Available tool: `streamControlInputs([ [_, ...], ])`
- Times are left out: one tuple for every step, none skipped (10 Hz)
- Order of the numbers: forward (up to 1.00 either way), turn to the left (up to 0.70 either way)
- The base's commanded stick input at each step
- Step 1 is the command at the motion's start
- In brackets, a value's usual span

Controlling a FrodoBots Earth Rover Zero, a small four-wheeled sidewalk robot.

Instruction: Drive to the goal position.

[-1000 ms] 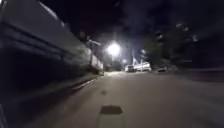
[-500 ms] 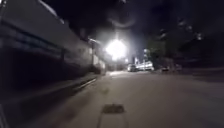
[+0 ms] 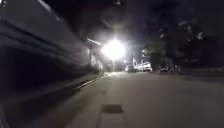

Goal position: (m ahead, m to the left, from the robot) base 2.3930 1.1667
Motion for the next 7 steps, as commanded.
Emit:
streamControlInputs([
  [0.70,-0.03],
  [0.70,-0.07],
  [0.70,-0.12],
  [0.70,-0.20],
  [0.70,-0.29],
  [0.70,-0.12],
  [0.70,0.00],
])
